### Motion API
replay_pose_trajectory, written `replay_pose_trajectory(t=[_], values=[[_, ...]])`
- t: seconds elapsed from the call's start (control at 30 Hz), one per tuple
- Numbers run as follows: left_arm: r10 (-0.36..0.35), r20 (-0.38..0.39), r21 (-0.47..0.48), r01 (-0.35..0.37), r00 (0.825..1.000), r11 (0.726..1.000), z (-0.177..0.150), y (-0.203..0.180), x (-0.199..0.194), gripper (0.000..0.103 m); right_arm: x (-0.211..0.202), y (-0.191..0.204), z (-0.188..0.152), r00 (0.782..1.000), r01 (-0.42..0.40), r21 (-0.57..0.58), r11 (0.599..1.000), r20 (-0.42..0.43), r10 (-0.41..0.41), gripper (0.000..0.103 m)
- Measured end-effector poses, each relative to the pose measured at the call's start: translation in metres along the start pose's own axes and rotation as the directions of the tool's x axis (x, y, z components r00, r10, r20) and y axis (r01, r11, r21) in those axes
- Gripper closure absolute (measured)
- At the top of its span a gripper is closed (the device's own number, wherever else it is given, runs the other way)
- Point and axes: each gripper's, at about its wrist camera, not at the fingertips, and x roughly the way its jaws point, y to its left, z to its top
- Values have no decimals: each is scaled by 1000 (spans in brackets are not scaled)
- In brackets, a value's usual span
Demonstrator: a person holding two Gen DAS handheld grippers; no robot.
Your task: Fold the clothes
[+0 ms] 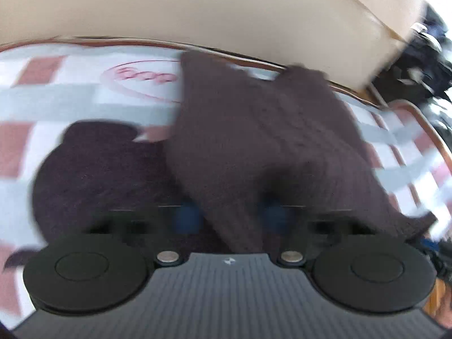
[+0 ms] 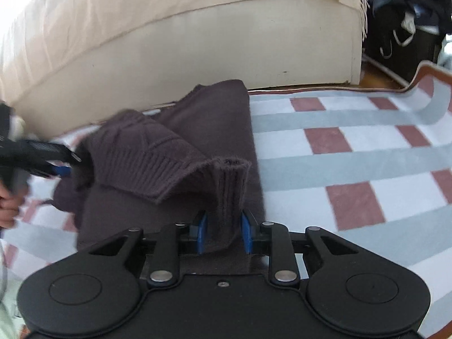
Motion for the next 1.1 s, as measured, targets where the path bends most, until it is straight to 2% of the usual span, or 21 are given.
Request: replay_pose_trajectory(t=[0.1, 0.13, 0.2, 0.33, 0.43, 0.5, 0.53, 0.6, 0.63, 0.67, 0.7, 0.77, 0.87, 0.93, 1.07, 1.1], values=[[-65, 81, 70, 59, 995, 996, 21, -25, -10, 89, 0, -1, 2, 1000, 6, -36, 999, 14, -6, 73], [-76, 105, 90, 66, 992, 994, 31, -35, -12, 89, -1, -3, 5, 1000, 3, -31, 1000, 11, -2, 78], [-61, 136, 176, 36, 989, 984, 61, -60, -9, 89, -2, -4, 10, 1000, -7, -24, 1000, 7, 7, 88], [-54, 173, 321, -5, 983, 947, 120, -119, 11, 89, -2, -12, 17, 999, -31, 8, 999, -9, 31, 91], [14, 121, 354, -56, 993, 933, 150, -161, 48, 84, -1, -21, 16, 998, -48, 49, 998, -28, 50, 91], [88, 91, 353, -115, 992, 928, 158, -183, 72, 70, 0, -27, 13, 997, -56, 81, 995, -45, 60, 91], [91, 88, 353, -116, 992, 928, 159, -187, 79, 67, 2, -29, 10, 997, -40, 96, 995, -68, 46, 93], [35, 87, 356, -64, 996, 932, 151, -192, 82, 52, 7, -34, 4, 991, 20, 135, 991, -137, -1, 98], [6, 87, 357, -37, 996, 933, 146, -192, 81, 48, 10, -37, 0, 982, 63, 166, 984, -184, -32, 98], [-22, 87, 360, -11, 996, 933, 141, -193, 80, 47, 10, -41, -5, 980, 61, 208, 976, -199, -19, 98], [-36, 84, 378, 2, 996, 926, 133, -191, 79, 47, 7, -45, -10, 984, 32, 239, 971, -177, 11, 98], [-7, 68, 403, -21, 998, 915, 118, -187, 77, 47, 0, -51, -20, 991, -34, 285, 958, -115, 69, 96], [27, 47, 411, -44, 999, 911, 90, -163, 68, 47, -8, -61, -24, 992, -107, 369, 923, -23, 125, 85], [44, 37, 415, -55, 998, 908, 71, -144, 60, 47, -8, -73, -24, 986, -161, 466, 870, 30, 166, 64], [66, 28, 410, -72, 997, 909, 37, -111, 40, 47, -3, -89, -18, 975, -219, 621, 752, 104, 198, 63], [62, 23, 396, -66, 998, 916, 30, -105, 36, 47, -1, -89, -16, 977, -210, 634, 744, 104, 188, 56]])
